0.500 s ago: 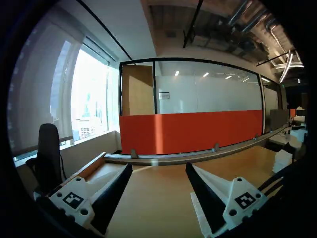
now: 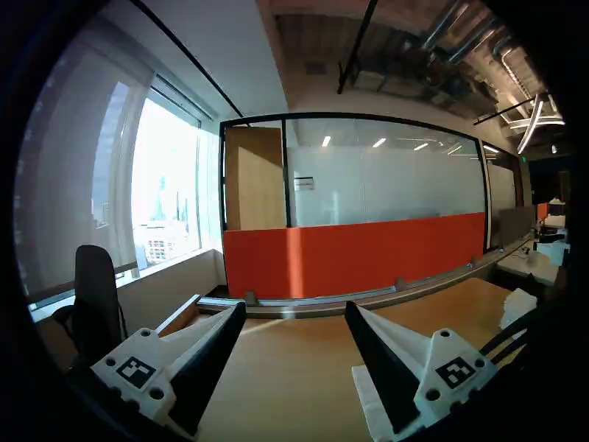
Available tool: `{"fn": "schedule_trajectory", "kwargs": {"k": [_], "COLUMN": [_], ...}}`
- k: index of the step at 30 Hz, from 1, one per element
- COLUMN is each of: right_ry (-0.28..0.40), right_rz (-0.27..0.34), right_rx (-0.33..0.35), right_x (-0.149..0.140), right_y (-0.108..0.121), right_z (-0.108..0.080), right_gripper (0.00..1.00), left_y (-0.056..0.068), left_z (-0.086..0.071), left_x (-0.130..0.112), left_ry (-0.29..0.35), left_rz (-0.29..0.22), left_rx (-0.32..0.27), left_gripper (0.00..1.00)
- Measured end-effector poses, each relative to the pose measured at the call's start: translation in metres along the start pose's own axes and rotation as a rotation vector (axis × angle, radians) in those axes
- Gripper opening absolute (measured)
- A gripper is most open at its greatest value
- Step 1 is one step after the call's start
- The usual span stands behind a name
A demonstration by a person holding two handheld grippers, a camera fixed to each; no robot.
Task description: Fold towel
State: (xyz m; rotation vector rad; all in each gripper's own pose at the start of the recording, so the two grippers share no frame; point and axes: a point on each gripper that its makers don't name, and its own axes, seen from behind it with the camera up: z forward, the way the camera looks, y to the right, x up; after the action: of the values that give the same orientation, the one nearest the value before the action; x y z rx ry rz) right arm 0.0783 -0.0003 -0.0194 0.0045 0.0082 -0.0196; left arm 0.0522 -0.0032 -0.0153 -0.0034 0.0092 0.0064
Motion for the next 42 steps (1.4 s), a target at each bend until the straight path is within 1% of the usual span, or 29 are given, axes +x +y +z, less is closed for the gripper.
{"fn": "schedule_trajectory", "kwargs": {"k": [2, 5, 11, 14, 19, 23, 26, 29, 34, 38, 42], "right_ry": [0.001, -0.007, -0.034, -0.044, -0.09, -0.145, -0.181, -0.2, -0.228, -0.252, -0.277], "right_rz": [0.0, -0.005, -0.041, -0.065, -0.106, -0.14, -0.149, -0.157, -0.186, -0.211, -0.227], "right_rx": [0.0, -0.001, 0.015, 0.048, 0.132, 0.233, 0.303, 0.34, 0.377, 0.402, 0.429], "right_x": [0.001, -0.002, -0.009, -0.011, -0.022, -0.035, -0.042, -0.045, -0.053, -0.061, -0.074], "right_y": [0.0, 0.0, 0.0, -0.005, -0.021, -0.043, -0.058, -0.065, -0.072, -0.076, -0.081], "right_z": [0.0, -0.001, 0.0, 0.0, -0.001, -0.005, -0.009, -0.009, -0.009, -0.008, -0.007], "right_gripper": [1.0, 1.0, 1.0, 0.99, 1.0, 1.0, 1.0, 1.0, 1.0, 1.0, 1.0], "left_y": [0.0, 0.004, 0.016, 0.023, 0.037, 0.054, 0.064, 0.067, 0.067, 0.07, 0.075], "left_z": [-0.001, -0.001, -0.002, -0.003, -0.006, -0.011, -0.015, -0.016, -0.016, -0.017, -0.017], "left_x": [0.001, 0.0, -0.005, -0.01, -0.02, -0.025, -0.028, -0.032, -0.041, -0.052, -0.067], "left_ry": [-0.001, -0.009, -0.031, -0.051, -0.095, -0.124, -0.141, -0.156, -0.178, -0.203, -0.227], "left_rz": [-0.003, -0.003, 0.023, 0.035, 0.042, 0.031, 0.014, 0.014, 0.033, 0.053, 0.071], "left_rx": [-0.001, -0.013, -0.056, -0.089, -0.167, -0.257, -0.311, -0.337, -0.351, -0.37, -0.393], "left_gripper": [1.0, 1.0, 1.0, 1.0, 1.0, 1.0, 1.0, 1.0, 1.0, 1.0, 1.0]}}
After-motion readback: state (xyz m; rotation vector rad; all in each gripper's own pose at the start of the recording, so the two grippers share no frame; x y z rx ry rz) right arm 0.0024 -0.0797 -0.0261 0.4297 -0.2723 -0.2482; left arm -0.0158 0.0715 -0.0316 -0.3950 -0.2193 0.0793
